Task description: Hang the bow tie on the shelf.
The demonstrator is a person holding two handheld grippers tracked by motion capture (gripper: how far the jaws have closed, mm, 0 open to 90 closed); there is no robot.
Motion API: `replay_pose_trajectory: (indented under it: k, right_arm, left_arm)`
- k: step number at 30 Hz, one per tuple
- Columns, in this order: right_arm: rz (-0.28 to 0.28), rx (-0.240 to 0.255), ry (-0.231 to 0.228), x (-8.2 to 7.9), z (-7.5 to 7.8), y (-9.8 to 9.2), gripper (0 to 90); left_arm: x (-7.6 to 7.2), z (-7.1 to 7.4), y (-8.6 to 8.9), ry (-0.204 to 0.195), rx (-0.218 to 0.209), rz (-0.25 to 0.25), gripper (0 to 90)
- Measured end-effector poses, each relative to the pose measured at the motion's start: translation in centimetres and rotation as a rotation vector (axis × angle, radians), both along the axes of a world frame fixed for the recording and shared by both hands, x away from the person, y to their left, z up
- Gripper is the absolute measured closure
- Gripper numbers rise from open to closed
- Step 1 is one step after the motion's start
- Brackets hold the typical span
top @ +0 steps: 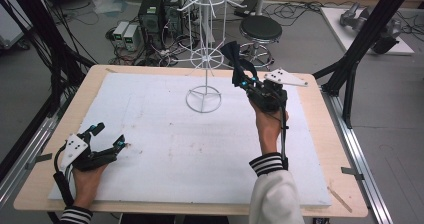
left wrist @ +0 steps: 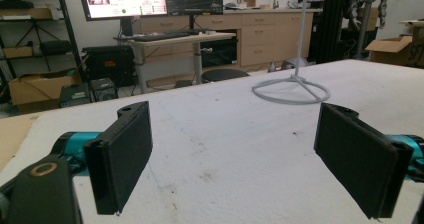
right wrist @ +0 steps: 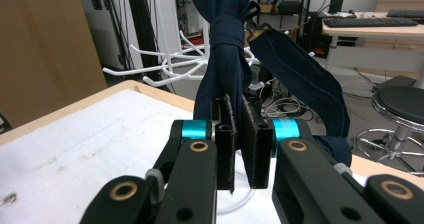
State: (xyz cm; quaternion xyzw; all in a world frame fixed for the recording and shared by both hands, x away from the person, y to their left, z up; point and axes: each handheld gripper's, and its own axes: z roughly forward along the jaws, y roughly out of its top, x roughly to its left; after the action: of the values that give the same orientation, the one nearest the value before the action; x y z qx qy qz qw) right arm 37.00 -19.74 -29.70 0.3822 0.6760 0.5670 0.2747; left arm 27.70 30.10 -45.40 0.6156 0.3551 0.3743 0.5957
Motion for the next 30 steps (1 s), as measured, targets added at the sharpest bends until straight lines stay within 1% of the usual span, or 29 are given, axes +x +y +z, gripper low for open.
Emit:
replay_pose_trajectory:
  k: [3, 4, 9, 11, 15, 20, 21, 23, 26, 30]
  right_arm:
    - [0.0, -0.001, -0.003, 0.5, -0.1, 0.4, 85.3]
    - [-0.001, -0.005, 0.003, 0.8, -0.4, 0.6, 85.3]
    - [0.0, -0.001, 0.022, 1.2, -0.7, 0.8, 85.3]
    - [0.002, -0.003, 0.017, 1.4, -0.8, 1.0, 85.3]
    - [0.006, -0.016, 0.031, 1.8, -1.1, 1.3, 85.3]
    - [0.014, -0.022, 0.039, 2.2, -1.3, 1.7, 85.3]
    - [0.017, -0.03, 0.037, 2.3, -1.4, 1.8, 85.3]
    - [0.018, -0.032, 0.047, 2.5, -1.6, 2.1, 85.3]
    - [0.024, -0.027, 0.054, 2.9, -2.0, 2.4, 85.3]
    - [0.026, -0.027, 0.061, 3.1, -2.2, 2.5, 85.3]
  left_arm:
    - [0.0, 0.0, 0.0, -0.002, -0.001, 0.001, 16.0]
    - [0.0, 0.0, 0.0, 0.0, -0.001, 0.0, 16.0]
    - [0.0, 0.0, 0.0, -0.001, -0.005, -0.001, 16.0]
    - [0.0, 0.0, 0.0, 0.0, -0.005, -0.001, 16.1]
    - [0.0, 0.0, 0.0, 0.0, -0.006, -0.001, 16.1]
    - [0.0, 0.0, 0.1, 0.0, -0.006, -0.002, 16.0]
    - [0.0, 0.0, 0.1, 0.0, -0.005, -0.002, 16.1]
    - [0.0, 0.0, 0.0, -0.001, -0.006, -0.002, 16.0]
    - [0.0, 0.0, 0.0, -0.003, -0.008, -0.001, 16.1]
    - [0.0, 0.0, 0.0, -0.006, -0.009, -0.002, 16.1]
